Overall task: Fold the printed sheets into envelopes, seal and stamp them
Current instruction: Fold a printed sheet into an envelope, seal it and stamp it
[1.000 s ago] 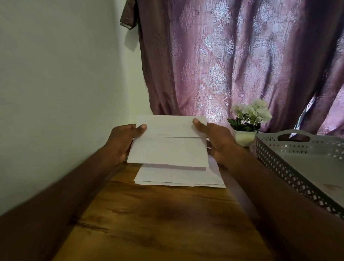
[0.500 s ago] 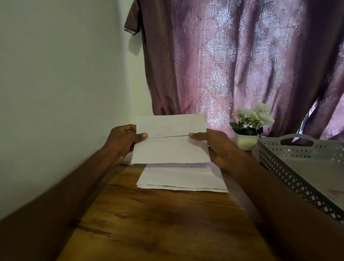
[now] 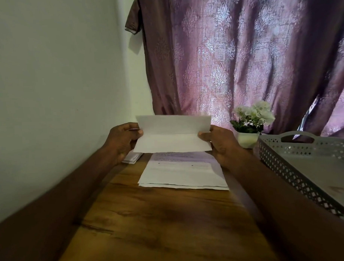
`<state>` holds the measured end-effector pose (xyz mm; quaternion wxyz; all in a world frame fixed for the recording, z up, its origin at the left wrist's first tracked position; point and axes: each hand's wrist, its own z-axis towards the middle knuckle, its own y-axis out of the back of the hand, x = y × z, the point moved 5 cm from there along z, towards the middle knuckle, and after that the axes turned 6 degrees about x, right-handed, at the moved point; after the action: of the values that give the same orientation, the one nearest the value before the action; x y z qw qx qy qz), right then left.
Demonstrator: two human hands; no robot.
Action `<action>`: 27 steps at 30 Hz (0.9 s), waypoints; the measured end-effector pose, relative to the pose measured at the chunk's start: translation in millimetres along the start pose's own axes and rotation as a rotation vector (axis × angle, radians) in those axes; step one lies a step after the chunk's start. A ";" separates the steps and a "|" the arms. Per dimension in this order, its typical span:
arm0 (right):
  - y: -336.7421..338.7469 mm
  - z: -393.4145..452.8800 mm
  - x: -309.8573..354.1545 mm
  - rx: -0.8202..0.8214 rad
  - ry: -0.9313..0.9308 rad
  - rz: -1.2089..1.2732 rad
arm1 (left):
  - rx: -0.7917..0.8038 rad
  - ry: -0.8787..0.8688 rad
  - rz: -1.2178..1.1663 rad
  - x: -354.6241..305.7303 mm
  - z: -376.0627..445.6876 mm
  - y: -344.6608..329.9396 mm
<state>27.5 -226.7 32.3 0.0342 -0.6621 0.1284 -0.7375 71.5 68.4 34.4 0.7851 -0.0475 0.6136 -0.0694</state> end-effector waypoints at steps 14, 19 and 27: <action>2.4 -12.8 0.8 -0.016 -0.067 0.094 | 0.076 0.138 -0.236 0.2 -3.8 -5.3; -2.1 -11.4 4.4 0.024 -0.024 0.138 | 0.093 0.074 -0.101 -0.8 -4.3 -8.7; -6.9 -7.1 -8.4 0.080 -0.095 0.010 | -0.034 0.040 -0.090 3.6 -4.0 -4.7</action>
<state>22.4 -217.2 25.1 0.0704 -0.6938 0.1006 -0.7096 68.2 63.2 30.7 0.7677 -0.0870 0.6277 -0.0951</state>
